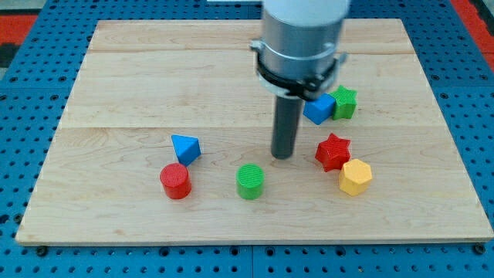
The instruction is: Push red star along with yellow hexagon towards bottom right side
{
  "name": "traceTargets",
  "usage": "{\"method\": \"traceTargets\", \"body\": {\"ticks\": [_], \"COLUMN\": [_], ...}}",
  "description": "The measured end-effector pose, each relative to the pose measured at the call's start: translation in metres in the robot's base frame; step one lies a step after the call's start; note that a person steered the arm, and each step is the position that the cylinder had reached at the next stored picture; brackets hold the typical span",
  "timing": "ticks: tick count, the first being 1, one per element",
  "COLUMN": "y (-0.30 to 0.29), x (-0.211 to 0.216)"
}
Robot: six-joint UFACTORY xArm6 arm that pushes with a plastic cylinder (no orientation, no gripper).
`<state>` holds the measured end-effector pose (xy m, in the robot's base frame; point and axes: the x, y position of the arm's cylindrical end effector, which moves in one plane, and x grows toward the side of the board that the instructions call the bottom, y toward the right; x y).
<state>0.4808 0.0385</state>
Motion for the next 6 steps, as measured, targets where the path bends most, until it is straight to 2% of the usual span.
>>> {"method": "traceTargets", "body": {"ticks": [1,2,3,6], "y": [0.044,0.07,0.067,0.069], "x": [-0.026,-0.011,0.012,0.019]}}
